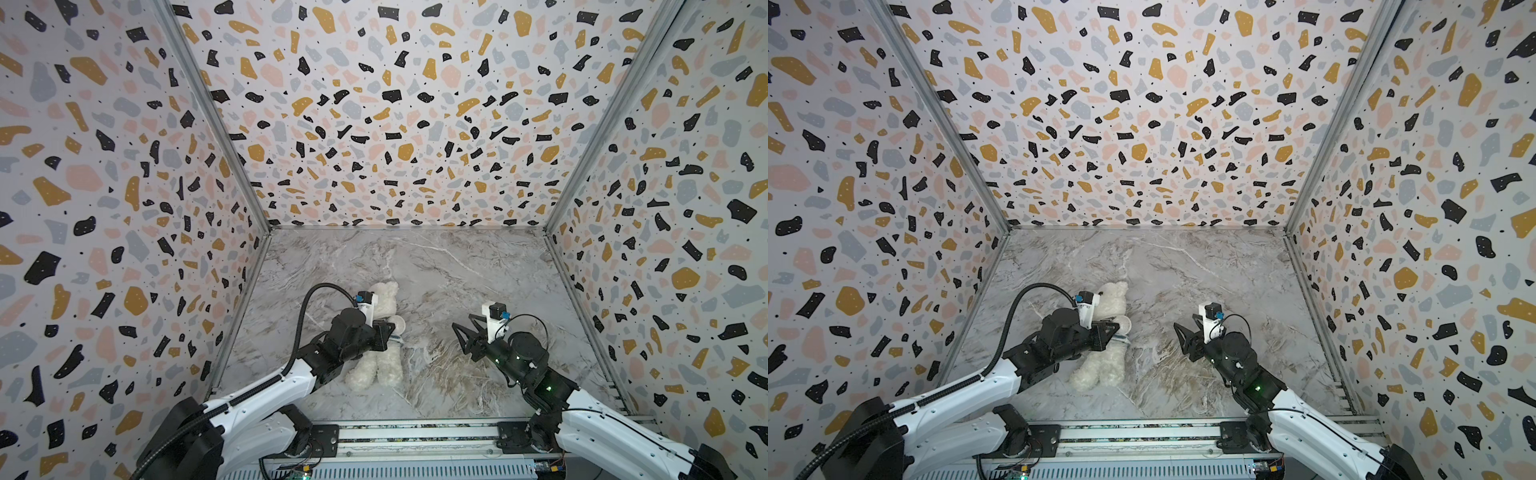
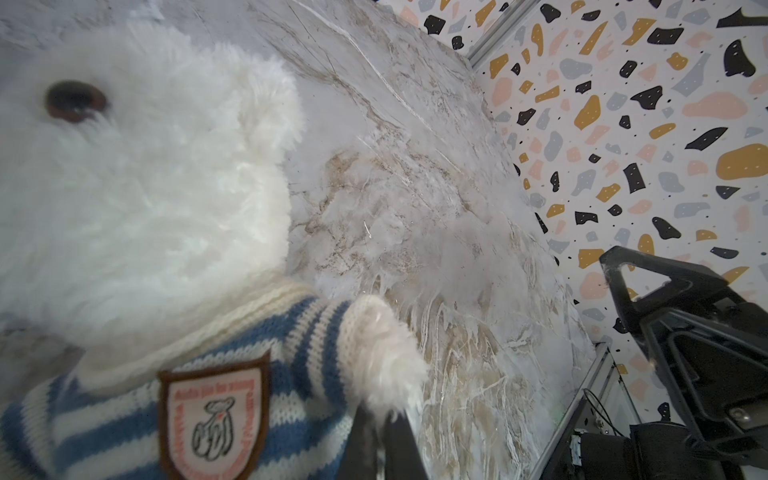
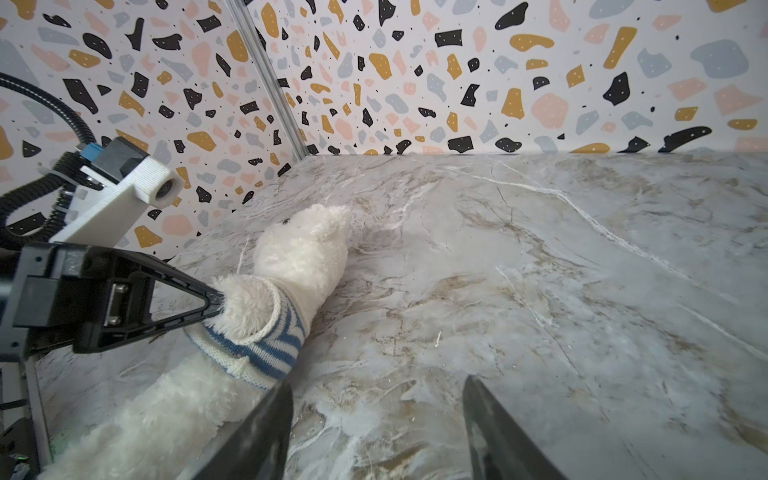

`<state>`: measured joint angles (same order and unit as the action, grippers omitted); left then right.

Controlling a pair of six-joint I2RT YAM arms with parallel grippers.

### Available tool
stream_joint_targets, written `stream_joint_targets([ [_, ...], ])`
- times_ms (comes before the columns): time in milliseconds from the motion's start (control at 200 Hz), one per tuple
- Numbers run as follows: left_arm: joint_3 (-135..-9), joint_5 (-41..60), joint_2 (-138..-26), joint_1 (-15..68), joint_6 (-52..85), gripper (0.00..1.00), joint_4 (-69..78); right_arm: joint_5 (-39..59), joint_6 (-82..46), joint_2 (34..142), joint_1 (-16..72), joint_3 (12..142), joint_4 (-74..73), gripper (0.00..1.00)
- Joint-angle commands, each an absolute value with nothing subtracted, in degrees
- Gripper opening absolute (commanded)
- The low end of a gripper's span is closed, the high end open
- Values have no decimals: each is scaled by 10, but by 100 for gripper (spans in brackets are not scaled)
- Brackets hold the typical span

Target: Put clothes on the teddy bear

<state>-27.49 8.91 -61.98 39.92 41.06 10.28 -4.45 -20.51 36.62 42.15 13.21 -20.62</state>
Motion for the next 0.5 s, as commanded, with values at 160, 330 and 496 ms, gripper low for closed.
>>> stream_joint_targets([
  [160,-296,83,-661,404,415,16,189,-91,-210,317,413,126,-182,71],
  [330,-301,79,-667,404,409,30,186,-124,-202,298,411,130,-163,72],
  [496,-304,68,-656,404,395,56,165,-161,-197,272,405,131,-142,75],
])
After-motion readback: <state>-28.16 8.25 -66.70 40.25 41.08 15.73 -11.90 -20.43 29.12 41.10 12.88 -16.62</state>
